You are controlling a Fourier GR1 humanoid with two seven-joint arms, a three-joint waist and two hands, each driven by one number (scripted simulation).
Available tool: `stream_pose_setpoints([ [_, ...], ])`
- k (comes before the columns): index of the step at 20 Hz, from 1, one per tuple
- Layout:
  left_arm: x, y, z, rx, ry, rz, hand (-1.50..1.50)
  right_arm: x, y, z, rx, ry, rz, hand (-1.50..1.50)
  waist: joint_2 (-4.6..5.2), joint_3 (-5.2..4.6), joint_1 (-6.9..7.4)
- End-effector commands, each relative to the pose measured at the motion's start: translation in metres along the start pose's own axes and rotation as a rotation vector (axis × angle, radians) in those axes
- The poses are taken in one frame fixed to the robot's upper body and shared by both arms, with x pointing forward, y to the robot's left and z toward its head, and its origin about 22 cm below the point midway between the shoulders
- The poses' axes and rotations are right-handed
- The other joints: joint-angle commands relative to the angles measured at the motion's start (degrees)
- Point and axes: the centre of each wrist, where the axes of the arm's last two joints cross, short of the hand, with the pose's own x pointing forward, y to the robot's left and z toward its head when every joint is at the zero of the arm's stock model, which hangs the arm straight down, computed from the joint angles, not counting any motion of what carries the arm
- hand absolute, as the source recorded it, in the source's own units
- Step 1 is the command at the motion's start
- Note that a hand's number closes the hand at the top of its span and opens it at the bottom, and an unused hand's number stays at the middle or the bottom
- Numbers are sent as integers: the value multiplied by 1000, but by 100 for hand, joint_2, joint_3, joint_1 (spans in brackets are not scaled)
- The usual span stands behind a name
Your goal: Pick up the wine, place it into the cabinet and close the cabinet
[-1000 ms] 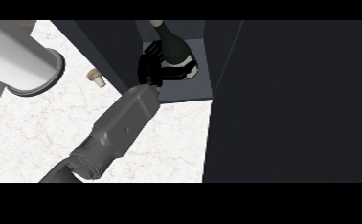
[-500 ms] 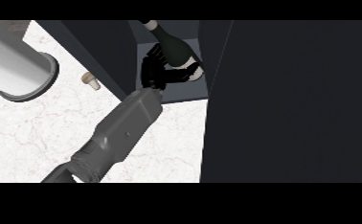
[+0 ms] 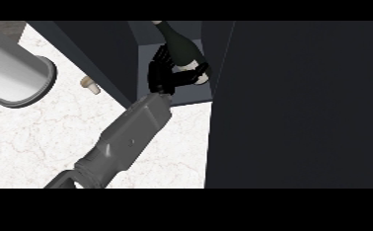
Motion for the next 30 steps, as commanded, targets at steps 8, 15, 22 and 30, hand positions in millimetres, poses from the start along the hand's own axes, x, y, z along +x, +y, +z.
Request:
stream_pose_setpoints([
  [8, 5, -9, -3, 71, -23, 33, -150, -4, 1, -2, 5, 6, -3, -150, 12, 2, -11],
  [15, 8, -10, -11, 31, -73, -153, -150, -3, -3, -1, -6, 2, -5, -150, 28, 10, 35],
  [22, 12, -27, -8, -66, -132, -184, -150, 7, -2, 6, 13, 6, -2, -150, -17, 7, 60],
  [30, 7, -27, 0, -58, -145, -138, -150, 2, -6, 7, -37, 36, 41, -150, -86, 10, 344],
])
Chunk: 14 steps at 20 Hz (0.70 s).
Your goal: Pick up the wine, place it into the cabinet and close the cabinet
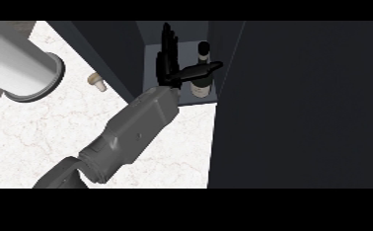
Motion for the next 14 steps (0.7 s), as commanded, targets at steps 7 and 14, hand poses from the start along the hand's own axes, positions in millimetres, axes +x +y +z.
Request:
stream_pose_setpoints([
  [7, -9, -8, 27, -46, -6, 79, -150, -1, 5, 5, 19, 35, 4, -150, -44, 2, 118],
  [14, -11, -18, 45, -124, -11, 95, -150, 7, 10, 1, -11, 24, 9, -150, -81, 0, 229],
])
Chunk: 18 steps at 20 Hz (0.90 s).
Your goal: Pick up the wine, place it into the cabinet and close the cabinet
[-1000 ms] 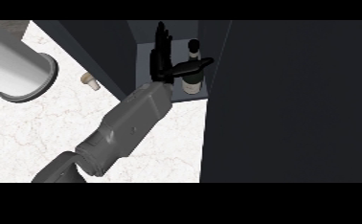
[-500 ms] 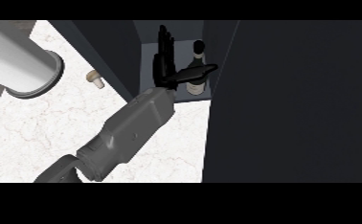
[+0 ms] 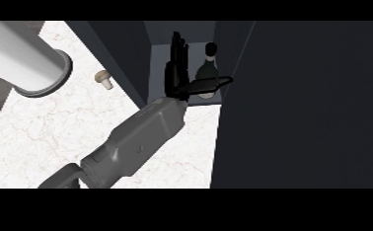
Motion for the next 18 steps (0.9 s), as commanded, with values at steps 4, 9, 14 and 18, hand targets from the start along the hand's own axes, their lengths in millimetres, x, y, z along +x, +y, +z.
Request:
stream_pose_setpoints([
  [4, -6, -5, 17, -49, -5, -30, -150, 12, 8, 8, -33, 5, -12, -150, -47, 0, 150],
  [9, -13, 6, 23, -52, -52, -17, -150, 16, 5, 7, -37, 30, 14, -150, -64, 0, 250],
  [14, -19, 1, 60, -74, -35, -15, -150, 6, -10, 28, -82, 14, -3, -150, -94, 5, 350],
  [18, -7, 22, 53, -95, -53, -12, -150, 4, -20, 12, -70, 20, 21, -150, -93, 6, 403],
])
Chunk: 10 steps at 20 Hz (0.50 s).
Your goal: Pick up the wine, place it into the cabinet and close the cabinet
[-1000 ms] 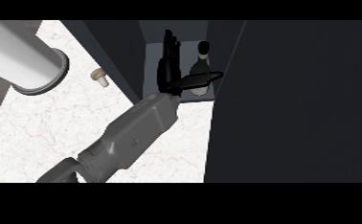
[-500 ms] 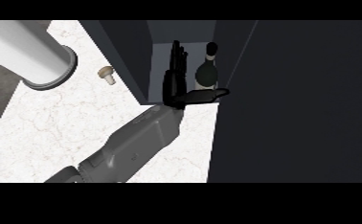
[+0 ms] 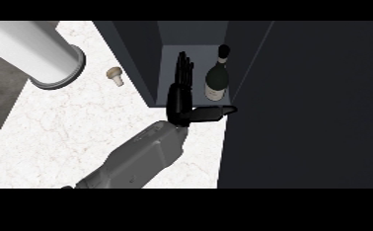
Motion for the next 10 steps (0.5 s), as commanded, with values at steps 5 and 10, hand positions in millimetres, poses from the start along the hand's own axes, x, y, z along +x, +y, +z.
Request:
stream_pose_setpoints([
  [5, 10, 3, 38, -98, -30, 24, -150, 7, 6, 3, -18, 9, 13, -150, -12, 0, 57],
  [10, 33, 44, 48, -180, -10, 15, -150, 1, 6, -8, -20, 9, 33, -150, -12, 1, 80],
])
